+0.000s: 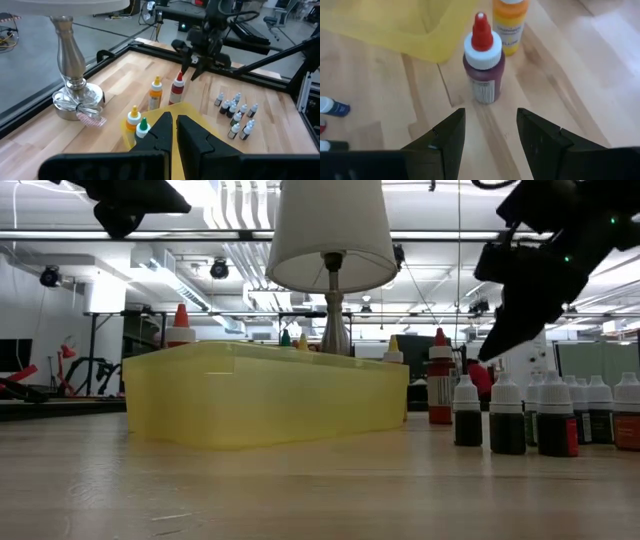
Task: Pick & Place food coloring
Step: Put the large red food coloring bottle into the yellow bin
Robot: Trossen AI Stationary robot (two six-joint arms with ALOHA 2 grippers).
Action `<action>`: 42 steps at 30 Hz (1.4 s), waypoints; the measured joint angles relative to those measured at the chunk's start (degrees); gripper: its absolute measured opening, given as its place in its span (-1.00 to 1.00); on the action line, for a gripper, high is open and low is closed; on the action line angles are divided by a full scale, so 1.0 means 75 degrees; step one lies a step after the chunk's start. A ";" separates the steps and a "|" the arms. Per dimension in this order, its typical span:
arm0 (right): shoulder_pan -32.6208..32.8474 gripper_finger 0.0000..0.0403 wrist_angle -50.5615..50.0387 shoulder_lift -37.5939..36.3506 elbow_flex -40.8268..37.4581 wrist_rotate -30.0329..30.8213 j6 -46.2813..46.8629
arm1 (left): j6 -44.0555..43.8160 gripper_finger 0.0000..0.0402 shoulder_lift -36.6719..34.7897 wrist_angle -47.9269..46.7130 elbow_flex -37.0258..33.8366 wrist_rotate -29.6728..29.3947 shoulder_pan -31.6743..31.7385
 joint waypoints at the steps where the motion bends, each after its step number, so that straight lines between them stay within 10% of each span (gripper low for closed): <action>1: 0.0000 -0.15 0.0253 0.0030 -0.0102 0.0002 -0.0110 | -0.0002 -1.00 0.0019 0.0040 0.0000 0.0000 0.0000; 42: -0.0006 0.29 0.3392 0.3423 -0.0309 -0.0007 -0.1283 | -0.0006 -1.00 0.0035 0.0403 0.0015 0.0000 0.0012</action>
